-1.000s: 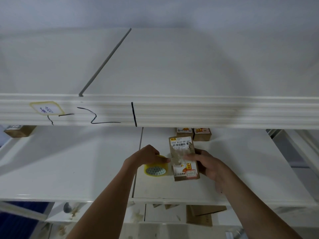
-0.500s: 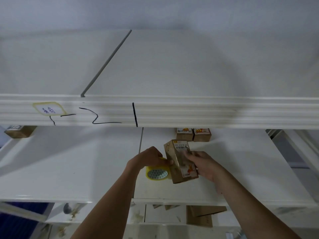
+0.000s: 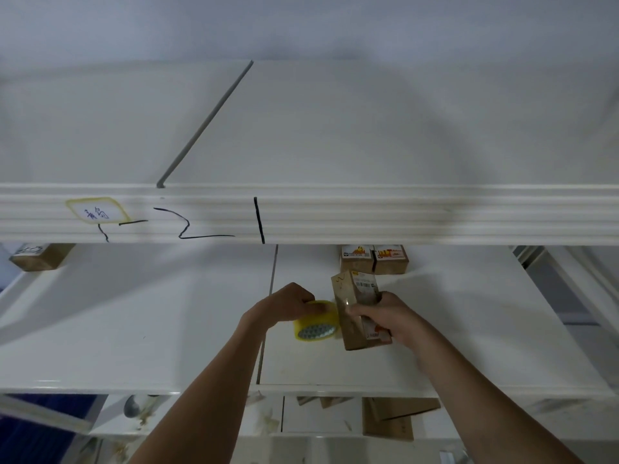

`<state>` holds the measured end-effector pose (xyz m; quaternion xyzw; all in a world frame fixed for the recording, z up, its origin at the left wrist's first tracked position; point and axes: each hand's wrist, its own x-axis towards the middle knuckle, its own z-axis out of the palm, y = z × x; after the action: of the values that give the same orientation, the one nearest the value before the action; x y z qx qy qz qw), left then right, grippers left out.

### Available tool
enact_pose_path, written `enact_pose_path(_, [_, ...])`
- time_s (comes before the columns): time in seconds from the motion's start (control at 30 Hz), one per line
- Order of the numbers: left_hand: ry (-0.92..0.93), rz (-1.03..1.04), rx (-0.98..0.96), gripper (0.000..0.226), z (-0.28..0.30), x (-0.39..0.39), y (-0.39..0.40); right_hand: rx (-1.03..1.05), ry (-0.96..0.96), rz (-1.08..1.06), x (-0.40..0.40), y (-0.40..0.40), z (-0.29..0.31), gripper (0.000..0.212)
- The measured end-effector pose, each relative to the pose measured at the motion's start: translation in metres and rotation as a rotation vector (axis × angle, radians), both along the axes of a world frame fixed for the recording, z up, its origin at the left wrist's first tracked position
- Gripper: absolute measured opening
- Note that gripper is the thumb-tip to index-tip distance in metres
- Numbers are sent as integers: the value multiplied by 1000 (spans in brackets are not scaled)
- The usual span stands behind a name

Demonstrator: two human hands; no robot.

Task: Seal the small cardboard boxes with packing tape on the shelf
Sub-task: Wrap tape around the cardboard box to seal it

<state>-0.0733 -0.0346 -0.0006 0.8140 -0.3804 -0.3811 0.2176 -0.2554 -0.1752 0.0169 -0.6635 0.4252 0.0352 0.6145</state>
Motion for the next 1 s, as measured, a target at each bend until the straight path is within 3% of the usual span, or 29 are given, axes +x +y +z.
enact_pose_path(0.17, [106,7,-29,43,6,6,5,18,-16,-21,-7,-7,3,28])
enact_pose_path(0.3, [141,39,-61,43,5,9,7,12,-27,-21,-6,-7,2,31])
enact_pose_path(0.5, [-244,96,108,56,2,8,2,45,-106,-28,-9,-6,4,33])
enact_pose_path(0.9, [-90,68,116,59,10,1,-7,275,-307,-29,-12,-3,7,43])
enact_pose_path(1.0, [-30,60,71,63,13,-5,-13,377,-395,-29,-13,3,10,33])
